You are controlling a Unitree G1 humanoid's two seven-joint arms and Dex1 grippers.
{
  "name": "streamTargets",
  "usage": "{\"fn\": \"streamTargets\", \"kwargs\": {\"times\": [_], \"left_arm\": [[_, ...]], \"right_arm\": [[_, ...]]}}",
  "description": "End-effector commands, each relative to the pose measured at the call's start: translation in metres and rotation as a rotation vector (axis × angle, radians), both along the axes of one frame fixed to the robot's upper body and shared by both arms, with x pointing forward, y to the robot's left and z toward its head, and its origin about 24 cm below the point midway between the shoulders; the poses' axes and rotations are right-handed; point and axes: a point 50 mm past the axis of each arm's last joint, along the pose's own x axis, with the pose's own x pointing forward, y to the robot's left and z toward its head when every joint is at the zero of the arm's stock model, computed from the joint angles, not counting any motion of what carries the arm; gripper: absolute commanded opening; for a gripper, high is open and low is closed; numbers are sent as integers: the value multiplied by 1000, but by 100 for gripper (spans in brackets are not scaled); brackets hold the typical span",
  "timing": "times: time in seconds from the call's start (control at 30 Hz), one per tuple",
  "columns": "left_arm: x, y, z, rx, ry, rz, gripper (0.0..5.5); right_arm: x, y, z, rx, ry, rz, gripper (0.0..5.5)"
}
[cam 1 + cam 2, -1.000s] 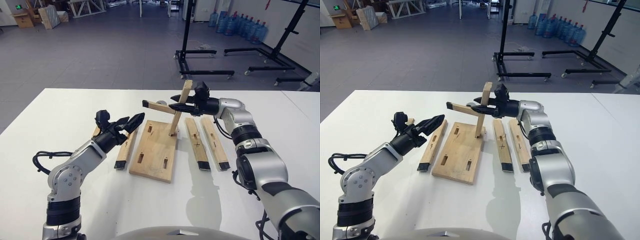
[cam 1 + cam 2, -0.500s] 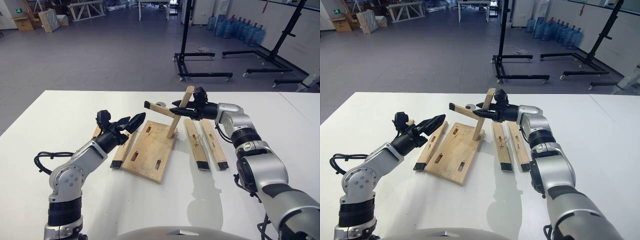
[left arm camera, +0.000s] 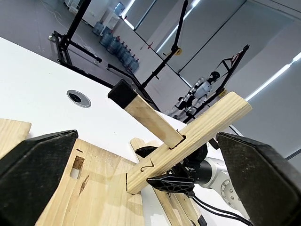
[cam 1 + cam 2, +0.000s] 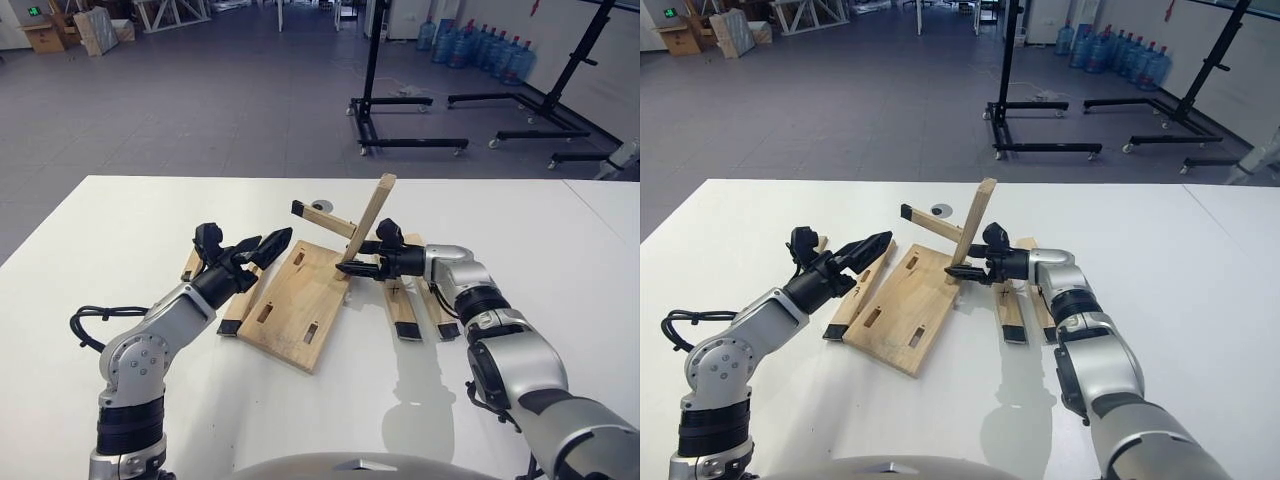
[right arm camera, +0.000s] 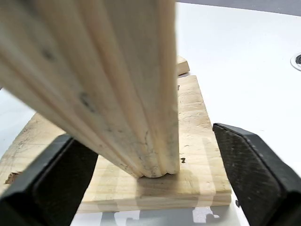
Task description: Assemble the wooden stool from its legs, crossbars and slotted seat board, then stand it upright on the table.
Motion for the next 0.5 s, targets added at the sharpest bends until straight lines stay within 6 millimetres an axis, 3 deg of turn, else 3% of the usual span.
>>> {"fn": "streamTargets", "kwargs": {"times": [0.03,0.13,0.2,0.27,0.33,0.43,0.5], "left_arm": [[2,0,9,68,-39,-1,540],[7,8,40,84,-146,34,540],[5,15,57,87,-206,77,540],[1,21,65,115,-232,145,540],[-5,30,63,121,-214,245,540],[-8,42,58,85,-179,357,540],[-8,50,53,92,-155,407,540]], "right_arm": [[-6,-42,20,-53,-67,-33,423],[-29,-76,50,-43,-195,-203,423],[-41,-84,78,-27,-294,-401,423],[-60,-88,87,-111,-289,-682,423],[-72,-83,74,-212,-245,-852,423],[-91,-64,39,-409,-160,-908,423],[-100,-59,30,-512,-126,-920,423]]}}
